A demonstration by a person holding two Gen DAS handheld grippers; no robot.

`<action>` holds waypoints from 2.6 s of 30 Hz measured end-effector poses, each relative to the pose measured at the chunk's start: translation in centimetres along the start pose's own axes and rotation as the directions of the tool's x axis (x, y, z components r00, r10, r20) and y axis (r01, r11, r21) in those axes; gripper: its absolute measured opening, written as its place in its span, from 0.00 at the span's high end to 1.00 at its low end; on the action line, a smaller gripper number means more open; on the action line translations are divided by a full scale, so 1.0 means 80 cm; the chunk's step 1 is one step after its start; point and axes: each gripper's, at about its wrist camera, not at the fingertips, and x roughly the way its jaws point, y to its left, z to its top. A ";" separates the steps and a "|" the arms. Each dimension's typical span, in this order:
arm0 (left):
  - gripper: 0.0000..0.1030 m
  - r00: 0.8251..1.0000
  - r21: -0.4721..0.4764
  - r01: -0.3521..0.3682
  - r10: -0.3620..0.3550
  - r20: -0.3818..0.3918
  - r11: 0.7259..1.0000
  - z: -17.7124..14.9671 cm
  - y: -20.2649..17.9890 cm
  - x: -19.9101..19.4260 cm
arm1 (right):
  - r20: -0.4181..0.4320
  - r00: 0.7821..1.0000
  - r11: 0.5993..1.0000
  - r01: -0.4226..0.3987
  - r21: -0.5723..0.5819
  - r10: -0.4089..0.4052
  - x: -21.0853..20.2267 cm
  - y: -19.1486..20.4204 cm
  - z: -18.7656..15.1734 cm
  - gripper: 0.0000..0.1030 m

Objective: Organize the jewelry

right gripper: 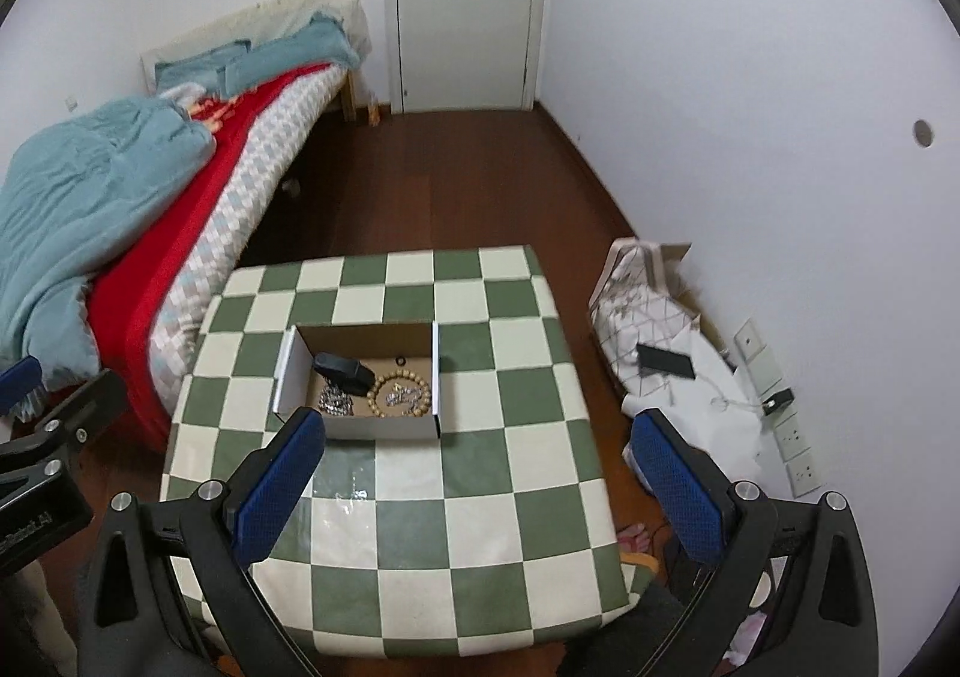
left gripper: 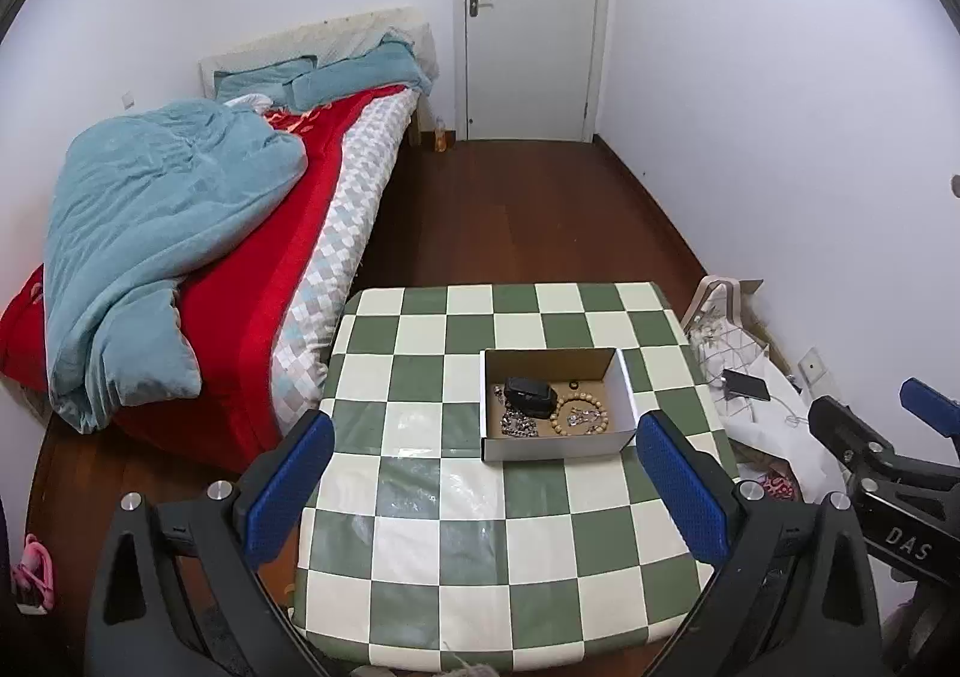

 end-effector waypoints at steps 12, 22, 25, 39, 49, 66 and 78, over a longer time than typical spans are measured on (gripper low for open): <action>0.00 0.999 -0.026 0.028 -0.028 0.030 0.999 -0.010 0.006 -0.057 | 0.089 0.996 1.000 -0.019 -0.017 0.020 -0.093 0.000 -0.011 0.00; 0.00 1.000 -0.025 0.014 -0.014 -0.028 1.000 -0.021 0.008 -0.053 | 0.047 0.998 0.999 -0.041 -0.024 0.042 -0.099 0.002 -0.023 0.00; 0.00 0.999 -0.027 0.004 -0.005 -0.035 1.000 -0.018 0.008 -0.046 | 0.034 0.998 0.999 -0.043 -0.022 0.044 -0.091 0.002 -0.024 0.00; 0.00 0.996 -0.028 -0.067 0.066 -0.053 0.997 0.006 -0.004 0.009 | 0.013 1.000 1.000 0.006 -0.008 -0.006 -0.029 0.004 0.004 0.00; 0.00 0.993 -0.024 -0.084 0.082 -0.090 0.996 0.013 -0.007 0.042 | -0.044 0.998 0.999 0.034 -0.010 -0.034 0.030 0.004 0.019 0.00; 0.00 0.991 -0.040 -0.097 0.093 -0.097 0.994 0.017 0.002 0.049 | -0.060 0.998 0.999 0.021 -0.033 -0.023 0.048 0.013 0.027 0.00; 0.00 0.991 -0.041 -0.099 0.095 -0.091 0.994 0.016 0.005 0.046 | -0.055 0.998 0.999 0.008 -0.040 -0.011 0.039 0.016 0.030 0.00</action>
